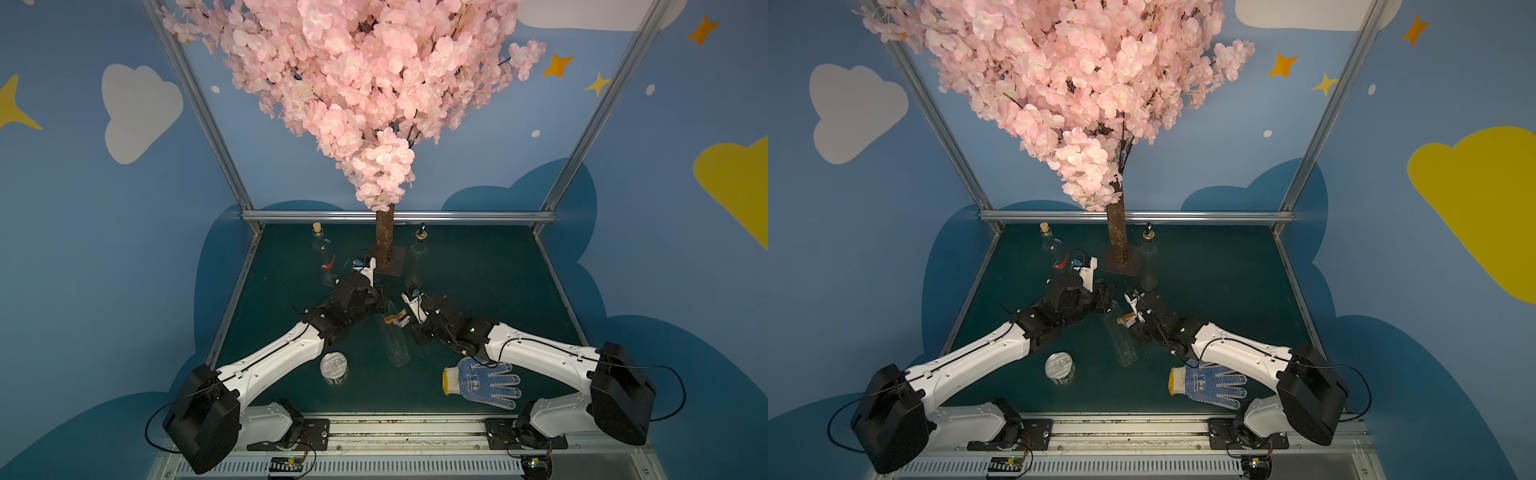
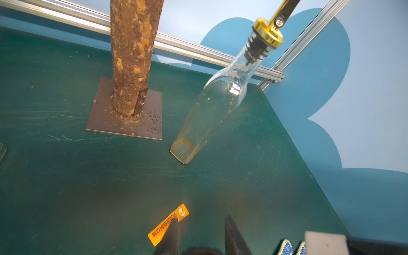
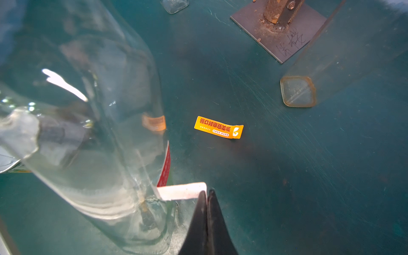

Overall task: Remove the label from the bottle
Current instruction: Tear open the label from the bottle.

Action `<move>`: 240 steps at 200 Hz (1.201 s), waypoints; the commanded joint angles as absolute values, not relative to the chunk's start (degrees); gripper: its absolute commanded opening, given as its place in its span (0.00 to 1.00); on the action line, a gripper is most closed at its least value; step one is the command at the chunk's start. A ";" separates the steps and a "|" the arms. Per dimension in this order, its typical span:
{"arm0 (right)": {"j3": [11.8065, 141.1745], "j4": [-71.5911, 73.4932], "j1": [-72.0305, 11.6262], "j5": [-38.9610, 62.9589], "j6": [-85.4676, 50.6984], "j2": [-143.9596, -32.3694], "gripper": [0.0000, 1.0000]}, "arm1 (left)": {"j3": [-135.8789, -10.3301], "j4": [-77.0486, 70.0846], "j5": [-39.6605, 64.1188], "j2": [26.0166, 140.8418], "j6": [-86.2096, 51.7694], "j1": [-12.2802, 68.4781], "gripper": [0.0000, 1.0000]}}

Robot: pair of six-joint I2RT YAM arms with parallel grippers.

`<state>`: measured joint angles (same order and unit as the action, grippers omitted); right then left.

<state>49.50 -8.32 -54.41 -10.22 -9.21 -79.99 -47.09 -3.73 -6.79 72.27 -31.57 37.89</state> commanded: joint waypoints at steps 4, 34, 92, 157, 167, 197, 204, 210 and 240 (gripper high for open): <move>48.69 -9.01 -53.44 -12.36 -10.18 -80.89 0.00 | -46.15 -4.22 -5.10 71.11 -30.28 38.14 0.02; 48.78 -9.14 -53.18 -12.31 -10.14 -81.13 0.00 | -46.08 -4.79 -4.58 71.01 -29.78 38.21 0.02; 49.13 -9.23 -52.87 -12.04 -10.11 -81.67 0.00 | -46.24 -5.40 -3.66 70.95 -28.83 38.37 0.02; 49.57 -9.40 -52.57 -11.90 -9.84 -81.99 0.00 | -46.40 -6.41 -2.42 71.14 -28.15 38.41 0.02; 49.57 -9.42 -52.54 -11.95 -9.84 -82.08 0.00 | -46.45 -6.55 -2.29 71.18 -28.13 38.49 0.02; 49.66 -9.23 -52.38 -11.95 -9.84 -82.23 0.00 | -46.57 -6.85 -1.58 71.37 -27.80 38.54 0.02; 49.66 -9.23 -52.31 -11.95 -9.79 -82.26 0.00 | -46.48 -7.07 -1.43 71.32 -27.70 38.59 0.02; 49.66 -9.19 -52.30 -11.95 -9.81 -82.27 0.00 | -46.43 -7.18 -1.34 71.38 -27.61 38.57 0.02; 49.42 -8.97 -52.09 -11.95 -9.86 -82.28 0.00 | -46.32 -7.69 -0.75 71.20 -27.18 38.84 0.02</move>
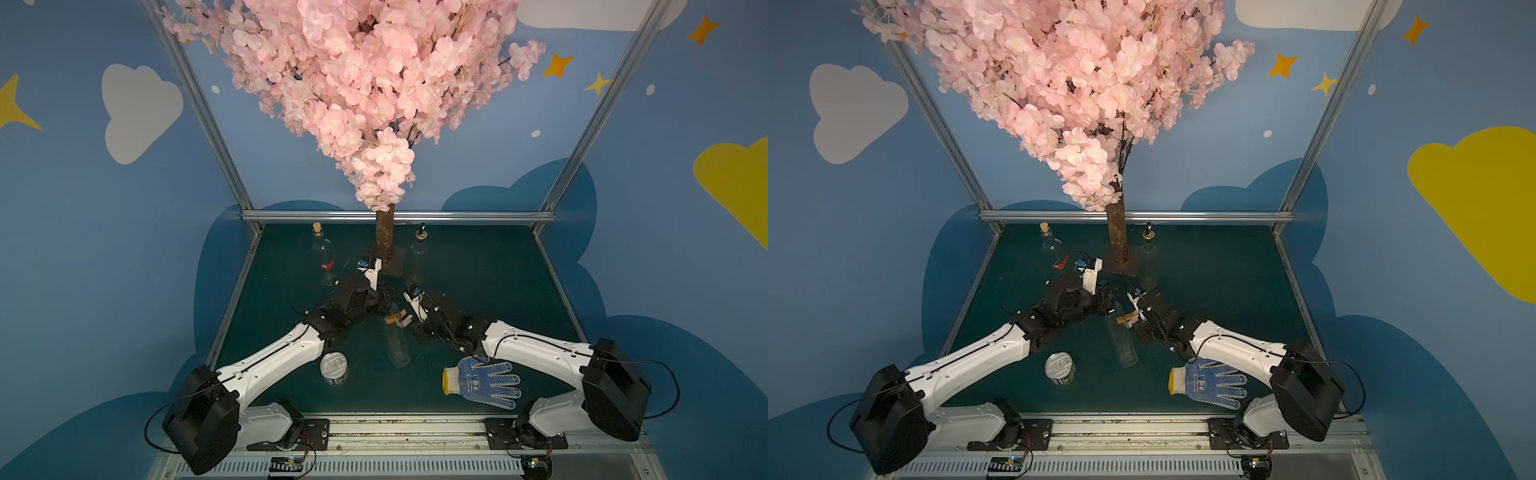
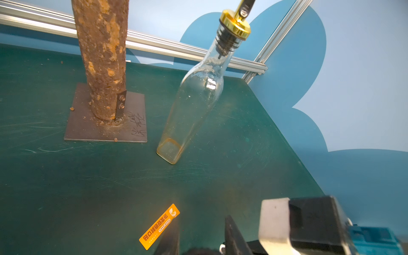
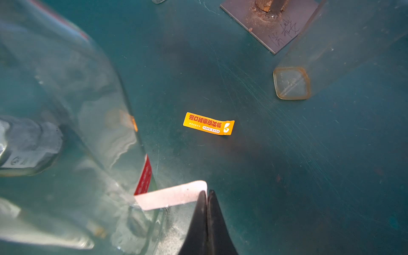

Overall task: Remove the label from the bottle
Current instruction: Tear open the label from the bottle.

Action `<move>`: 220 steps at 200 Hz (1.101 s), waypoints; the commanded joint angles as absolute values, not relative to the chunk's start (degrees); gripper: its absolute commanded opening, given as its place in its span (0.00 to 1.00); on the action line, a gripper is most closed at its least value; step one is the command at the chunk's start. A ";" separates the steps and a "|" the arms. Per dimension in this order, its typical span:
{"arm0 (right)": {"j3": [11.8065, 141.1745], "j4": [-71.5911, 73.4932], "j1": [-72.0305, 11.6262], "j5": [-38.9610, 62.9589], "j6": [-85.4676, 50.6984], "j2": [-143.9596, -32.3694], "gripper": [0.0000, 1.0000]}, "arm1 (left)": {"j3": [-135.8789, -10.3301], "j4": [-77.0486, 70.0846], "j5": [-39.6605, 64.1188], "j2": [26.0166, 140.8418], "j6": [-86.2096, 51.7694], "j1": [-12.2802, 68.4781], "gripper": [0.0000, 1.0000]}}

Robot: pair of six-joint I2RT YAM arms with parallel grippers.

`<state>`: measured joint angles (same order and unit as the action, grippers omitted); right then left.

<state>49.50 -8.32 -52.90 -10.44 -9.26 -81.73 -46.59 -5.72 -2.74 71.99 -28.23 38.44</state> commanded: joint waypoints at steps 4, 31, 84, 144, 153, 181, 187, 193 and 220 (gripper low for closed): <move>49.40 -8.88 -52.12 -11.95 -9.87 -82.36 0.00 | -46.32 -7.80 -0.66 71.30 -27.08 38.91 0.02; 49.31 -8.68 -52.02 -12.04 -10.04 -82.36 0.00 | -46.25 -8.04 -0.44 71.50 -26.71 39.20 0.02; 49.06 -8.53 -51.63 -12.21 -10.06 -82.63 0.00 | -46.07 -8.60 -0.01 71.20 -26.03 39.54 0.02; 49.04 -8.61 -51.24 -12.46 -10.14 -83.05 0.00 | -45.97 -8.87 -0.02 71.02 -25.59 39.90 0.02; 49.00 -8.61 -51.18 -12.43 -10.22 -83.07 0.00 | -46.02 -8.96 0.00 71.06 -25.51 39.98 0.02; 48.87 -8.62 -50.98 -12.41 -10.37 -83.23 0.00 | -46.12 -9.05 0.00 71.02 -25.45 40.14 0.02; 48.80 -8.53 -50.98 -12.43 -10.36 -83.25 0.00 | -46.10 -9.05 0.00 71.01 -25.32 40.17 0.02; 48.78 -8.54 -50.97 -12.44 -10.42 -83.25 0.00 | -46.18 -9.05 0.00 71.04 -25.31 40.17 0.02; 48.60 -8.44 -50.87 -12.48 -10.46 -82.99 0.00 | -46.23 -9.13 0.00 71.10 -25.25 40.25 0.02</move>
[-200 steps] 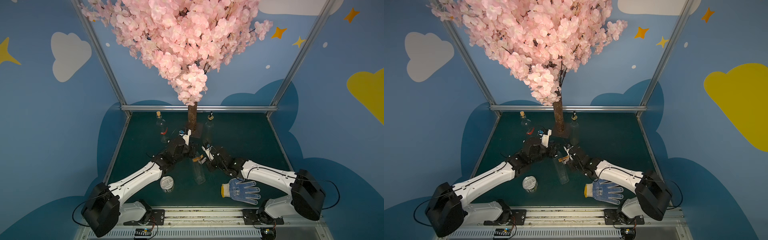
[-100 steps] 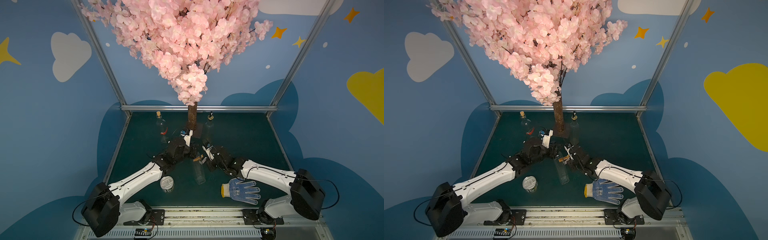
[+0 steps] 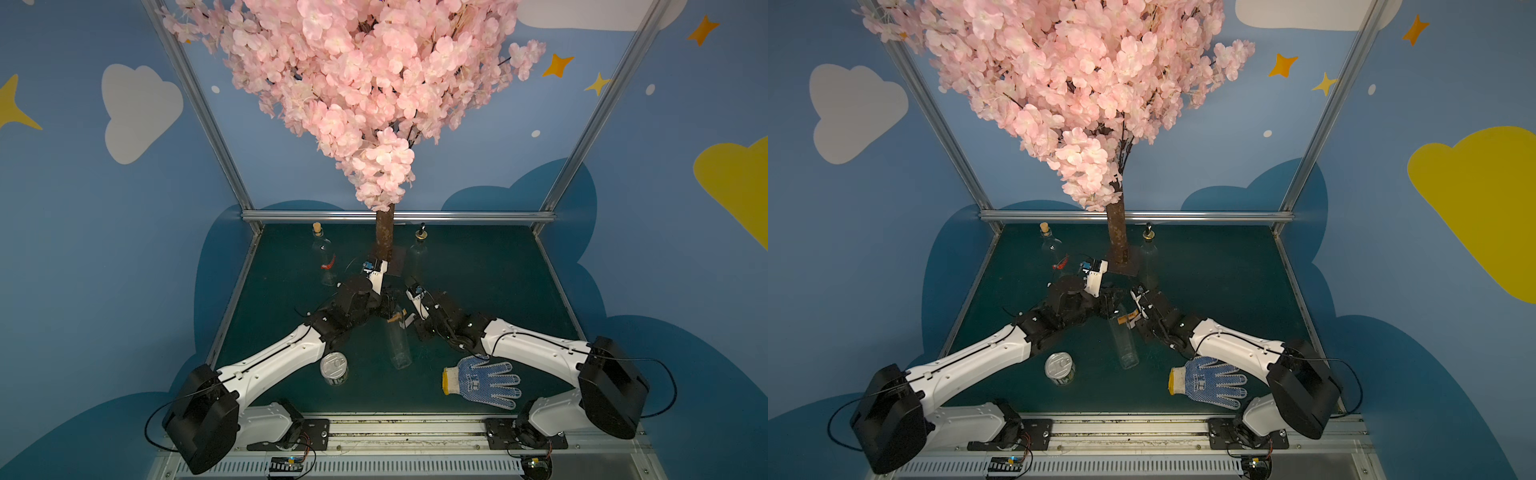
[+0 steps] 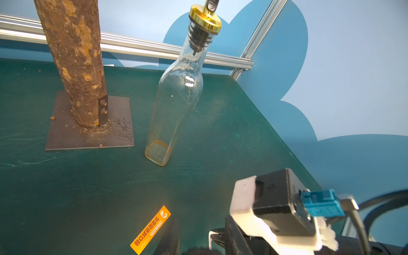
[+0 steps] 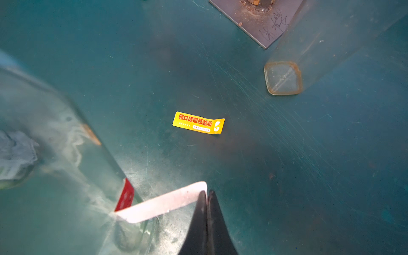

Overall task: Remove the label from the bottle
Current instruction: Tear open the label from the bottle.

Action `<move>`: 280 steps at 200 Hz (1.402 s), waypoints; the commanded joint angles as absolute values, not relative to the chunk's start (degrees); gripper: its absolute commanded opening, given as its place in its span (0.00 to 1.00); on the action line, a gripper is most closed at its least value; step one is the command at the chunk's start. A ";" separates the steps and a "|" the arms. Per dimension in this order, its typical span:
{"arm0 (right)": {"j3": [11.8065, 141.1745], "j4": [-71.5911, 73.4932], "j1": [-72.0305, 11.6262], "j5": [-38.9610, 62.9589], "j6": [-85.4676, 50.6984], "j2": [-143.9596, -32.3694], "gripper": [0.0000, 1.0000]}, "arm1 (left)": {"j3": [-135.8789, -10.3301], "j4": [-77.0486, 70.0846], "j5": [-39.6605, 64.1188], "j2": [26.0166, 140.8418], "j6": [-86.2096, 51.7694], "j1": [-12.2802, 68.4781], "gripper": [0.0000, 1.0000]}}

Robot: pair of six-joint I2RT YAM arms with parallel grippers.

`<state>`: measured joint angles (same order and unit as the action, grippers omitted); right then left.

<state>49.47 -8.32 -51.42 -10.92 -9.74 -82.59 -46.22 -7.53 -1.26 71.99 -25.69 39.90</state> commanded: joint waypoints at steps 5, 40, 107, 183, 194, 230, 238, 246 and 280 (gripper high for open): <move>48.60 -8.44 -50.80 -12.48 -10.46 -83.02 0.00 | -46.24 -9.13 0.00 71.10 -25.25 40.25 0.02; 48.37 -8.18 -50.76 -12.48 -10.50 -83.13 0.00 | -46.23 -9.14 0.09 71.10 -25.05 40.43 0.02; 48.34 -8.02 -50.27 -12.48 -10.49 -83.32 0.00 | -46.48 -9.40 0.29 71.08 -24.79 40.69 0.02; 48.47 -8.13 -49.83 -12.39 -10.53 -83.51 0.00 | -47.37 -9.23 0.87 71.63 -24.43 40.85 0.02; 48.43 -8.02 -49.82 -12.32 -10.51 -83.50 0.00 | -47.61 -9.23 0.97 71.81 -24.35 40.87 0.02; 48.34 -8.09 -49.49 -12.30 -10.52 -83.58 0.00 | -48.05 -9.23 1.23 72.20 -24.24 40.93 0.02; 48.34 -7.99 -49.41 -12.29 -10.54 -83.67 0.00 | -48.15 -9.23 1.32 72.21 -24.20 40.96 0.02; 48.34 -7.99 -49.32 -12.28 -10.54 -83.77 0.00 | -48.30 -9.23 1.41 72.33 -24.13 40.94 0.02; 48.25 -7.74 -49.05 -12.18 -10.60 -83.85 0.00 | -48.38 -9.14 1.40 72.42 -23.96 41.04 0.02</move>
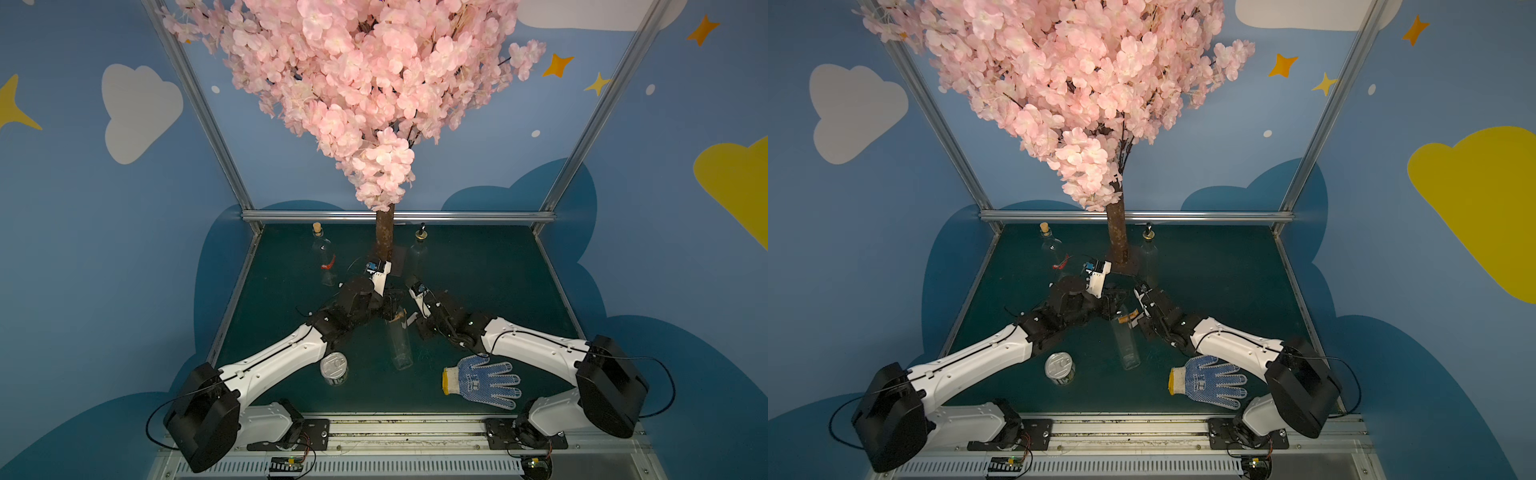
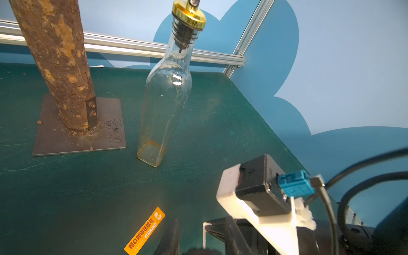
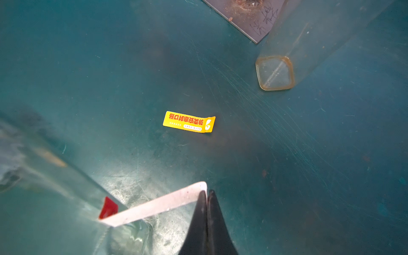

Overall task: Remove the label from the bottle
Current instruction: Tear open the label from the bottle.

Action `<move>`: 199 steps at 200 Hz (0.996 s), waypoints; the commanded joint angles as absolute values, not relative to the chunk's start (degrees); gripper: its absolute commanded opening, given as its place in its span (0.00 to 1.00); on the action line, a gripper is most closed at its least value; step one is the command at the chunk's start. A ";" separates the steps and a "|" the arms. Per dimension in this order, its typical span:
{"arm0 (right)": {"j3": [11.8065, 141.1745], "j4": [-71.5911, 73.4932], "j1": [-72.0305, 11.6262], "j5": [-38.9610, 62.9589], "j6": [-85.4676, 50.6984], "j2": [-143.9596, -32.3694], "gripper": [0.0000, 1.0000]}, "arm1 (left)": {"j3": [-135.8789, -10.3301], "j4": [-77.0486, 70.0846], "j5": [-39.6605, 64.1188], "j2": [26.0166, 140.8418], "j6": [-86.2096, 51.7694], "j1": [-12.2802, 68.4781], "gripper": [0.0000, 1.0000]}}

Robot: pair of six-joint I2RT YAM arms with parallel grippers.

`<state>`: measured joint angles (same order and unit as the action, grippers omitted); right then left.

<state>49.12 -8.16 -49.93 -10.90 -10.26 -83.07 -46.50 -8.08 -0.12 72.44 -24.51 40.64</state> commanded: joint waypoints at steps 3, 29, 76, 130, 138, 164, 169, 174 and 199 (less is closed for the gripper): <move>48.25 -7.73 -49.04 -12.17 -10.58 -83.89 0.00 | -48.42 -9.14 1.41 72.42 -23.92 41.12 0.02; 48.16 -7.58 -48.90 -12.30 -10.68 -83.90 0.00 | -48.43 -9.22 1.41 72.42 -23.96 41.22 0.02; 48.08 -7.29 -48.69 -12.31 -10.81 -84.15 0.00 | -48.34 -9.42 1.49 72.51 -23.88 41.37 0.02; 47.97 -7.05 -48.58 -12.26 -10.98 -84.29 0.00 | -48.17 -9.57 1.47 72.66 -23.73 41.48 0.02; 47.82 -7.03 -48.47 -12.30 -10.95 -84.36 0.00 | -48.17 -9.54 1.41 72.60 -23.79 41.49 0.02; 47.74 -6.87 -48.38 -12.44 -11.11 -84.52 0.00 | -48.17 -9.57 1.49 72.60 -23.75 41.57 0.02; 47.72 -6.86 -48.35 -12.48 -11.20 -84.47 0.00 | -48.15 -9.57 1.47 72.58 -23.74 41.57 0.03; 47.77 -6.86 -48.33 -12.55 -11.25 -84.51 0.00 | -48.20 -9.58 1.49 72.52 -23.74 41.57 0.02; 47.72 -6.77 -48.16 -12.52 -11.25 -84.55 0.00 | -48.17 -9.67 1.49 72.60 -23.70 41.66 0.02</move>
<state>48.56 -7.29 -48.95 -10.70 -10.52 -83.66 -46.50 -8.38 0.19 72.53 -24.14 41.28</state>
